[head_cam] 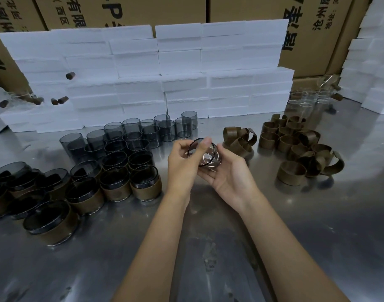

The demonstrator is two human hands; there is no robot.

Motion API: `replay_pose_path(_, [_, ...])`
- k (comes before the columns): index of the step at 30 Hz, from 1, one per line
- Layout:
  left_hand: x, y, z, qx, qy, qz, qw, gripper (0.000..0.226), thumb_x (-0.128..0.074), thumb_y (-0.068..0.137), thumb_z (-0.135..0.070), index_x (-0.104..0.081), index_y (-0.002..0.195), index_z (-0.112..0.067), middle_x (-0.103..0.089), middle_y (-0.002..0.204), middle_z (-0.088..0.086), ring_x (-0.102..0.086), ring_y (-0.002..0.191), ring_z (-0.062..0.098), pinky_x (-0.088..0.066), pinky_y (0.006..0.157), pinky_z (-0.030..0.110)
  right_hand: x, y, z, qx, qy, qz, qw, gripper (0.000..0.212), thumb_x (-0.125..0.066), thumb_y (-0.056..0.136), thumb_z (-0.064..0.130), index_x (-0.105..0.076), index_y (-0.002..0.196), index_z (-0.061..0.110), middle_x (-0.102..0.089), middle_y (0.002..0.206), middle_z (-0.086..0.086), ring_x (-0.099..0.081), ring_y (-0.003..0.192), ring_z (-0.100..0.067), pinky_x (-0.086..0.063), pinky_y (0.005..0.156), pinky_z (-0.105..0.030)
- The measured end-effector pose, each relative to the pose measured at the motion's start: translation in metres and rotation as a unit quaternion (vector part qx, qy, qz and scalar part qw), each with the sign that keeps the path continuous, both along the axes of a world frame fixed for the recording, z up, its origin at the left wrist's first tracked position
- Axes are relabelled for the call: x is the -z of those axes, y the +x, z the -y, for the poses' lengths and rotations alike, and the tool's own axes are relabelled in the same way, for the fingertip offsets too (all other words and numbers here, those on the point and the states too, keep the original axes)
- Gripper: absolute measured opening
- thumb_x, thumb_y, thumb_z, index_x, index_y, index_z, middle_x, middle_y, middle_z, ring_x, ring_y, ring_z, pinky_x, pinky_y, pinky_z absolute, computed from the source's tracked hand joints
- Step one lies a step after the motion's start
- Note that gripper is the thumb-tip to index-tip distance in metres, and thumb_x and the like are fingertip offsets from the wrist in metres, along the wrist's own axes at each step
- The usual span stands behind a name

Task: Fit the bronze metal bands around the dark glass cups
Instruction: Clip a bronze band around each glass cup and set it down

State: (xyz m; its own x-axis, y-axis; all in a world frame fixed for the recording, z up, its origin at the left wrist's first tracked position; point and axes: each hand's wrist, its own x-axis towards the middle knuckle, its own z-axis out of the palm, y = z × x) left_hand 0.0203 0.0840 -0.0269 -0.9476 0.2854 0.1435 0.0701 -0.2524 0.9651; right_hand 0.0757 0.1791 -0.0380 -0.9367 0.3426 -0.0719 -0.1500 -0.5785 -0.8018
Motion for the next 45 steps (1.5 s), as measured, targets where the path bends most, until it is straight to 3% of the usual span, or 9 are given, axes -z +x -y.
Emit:
replay_pose_path(4, [-0.001, -0.001, 0.002, -0.002, -0.017, -0.014, 1.000, 0.018, -0.063, 0.101, -0.021, -0.072, 0.106, -0.006, -0.077, 0.109, 0.007, -0.071, 0.103, 0.020, -0.055, 0.094, 0.032, 0.000, 0.001, -0.003, 0.019, -0.029, 0.001, 0.999, 0.038, -0.046, 0.107, 0.035, -0.068, 0.121, 0.007, -0.075, 0.113, -0.017, -0.072, 0.109, -0.033, -0.052, 0.105, -0.042])
replay_pose_path(9, [-0.004, 0.001, -0.002, 0.074, -0.043, 0.012, 0.996, 0.024, -0.057, 0.103, -0.018, -0.070, 0.121, -0.024, -0.074, 0.119, -0.006, -0.067, 0.106, 0.000, -0.050, 0.102, 0.027, 0.000, 0.001, -0.006, 0.066, -0.060, -0.013, 0.996, 0.039, -0.044, 0.109, 0.036, -0.067, 0.119, 0.006, -0.076, 0.112, -0.016, -0.072, 0.111, -0.034, -0.055, 0.099, -0.040])
replay_pose_path(14, [0.005, 0.006, -0.008, 0.069, -0.137, -0.062, 0.986, 0.085, -0.076, 0.086, -0.051, -0.036, 0.157, -0.027, -0.060, 0.139, -0.023, -0.050, 0.123, -0.013, -0.037, 0.090, 0.000, 0.001, -0.006, 0.000, 0.135, 0.037, 0.001, 0.990, 0.034, -0.042, 0.110, 0.036, -0.066, 0.118, 0.014, -0.077, 0.098, -0.004, -0.074, 0.096, -0.020, -0.060, 0.078, -0.031])
replay_pose_path(19, [0.005, -0.004, -0.006, 0.036, -0.037, 0.006, 0.999, 0.055, -0.057, 0.101, -0.044, -0.051, 0.150, -0.020, -0.064, 0.140, 0.007, -0.060, 0.129, 0.020, -0.046, 0.112, 0.039, 0.005, -0.009, 0.005, 0.171, 0.262, 0.021, 0.950, 0.026, -0.043, 0.110, 0.034, -0.064, 0.125, 0.032, -0.071, 0.107, 0.004, -0.065, 0.087, -0.002, -0.053, 0.073, -0.021])
replay_pose_path(24, [0.009, -0.006, -0.005, 0.069, 0.097, 0.075, 0.990, 0.050, -0.059, 0.099, -0.046, -0.048, 0.146, -0.032, -0.069, 0.127, 0.006, -0.073, 0.102, 0.019, -0.061, 0.079, 0.032, 0.008, -0.008, 0.009, 0.244, 0.383, 0.008, 0.891, 0.010, -0.065, 0.099, 0.037, -0.056, 0.102, 0.035, -0.050, 0.069, 0.005, -0.048, 0.059, 0.001, -0.042, 0.063, -0.015])
replay_pose_path(32, [0.018, -0.008, -0.010, 0.092, 0.090, 0.144, 0.981, 0.034, -0.074, 0.092, -0.023, -0.066, 0.123, -0.012, -0.070, 0.100, 0.009, -0.067, 0.082, 0.019, -0.058, 0.064, 0.030, 0.005, -0.005, -0.003, 0.315, 0.382, 0.036, 0.868, 0.014, -0.052, 0.104, 0.007, -0.063, 0.096, 0.006, -0.064, 0.078, -0.002, -0.059, 0.073, -0.022, -0.053, 0.076, -0.046])
replay_pose_path(35, [0.021, -0.013, -0.007, 0.086, 0.087, 0.171, 0.978, 0.030, -0.077, 0.089, -0.021, -0.068, 0.118, -0.017, -0.069, 0.093, 0.004, -0.066, 0.078, 0.017, -0.058, 0.064, 0.030, 0.006, -0.005, -0.018, 0.402, 0.478, 0.133, 0.770, 0.022, -0.060, 0.100, 0.020, -0.064, 0.119, 0.010, -0.064, 0.108, -0.006, -0.056, 0.103, -0.024, -0.046, 0.096, -0.045])
replay_pose_path(39, [0.020, -0.014, -0.005, 0.104, 0.093, 0.190, 0.972, 0.026, -0.081, 0.086, -0.022, -0.069, 0.109, -0.020, -0.066, 0.065, -0.007, -0.062, 0.058, 0.009, -0.054, 0.057, 0.026, 0.014, -0.002, -0.033, 0.295, 0.607, 0.299, 0.675, 0.056, -0.057, 0.101, 0.038, -0.043, 0.152, 0.021, -0.033, 0.159, -0.011, -0.024, 0.147, -0.031, -0.024, 0.115, -0.045])
replay_pose_path(45, [0.018, -0.015, -0.002, 0.128, 0.109, 0.205, 0.964, 0.042, -0.088, 0.065, -0.036, -0.073, 0.102, -0.027, -0.067, 0.071, -0.004, -0.061, 0.061, 0.010, -0.054, 0.059, 0.025, 0.018, -0.002, -0.038, 0.295, 0.581, 0.308, 0.693, 0.028, -0.053, 0.102, 0.024, -0.058, 0.130, 0.024, -0.059, 0.135, -0.009, -0.042, 0.134, -0.032, -0.029, 0.108, -0.042])
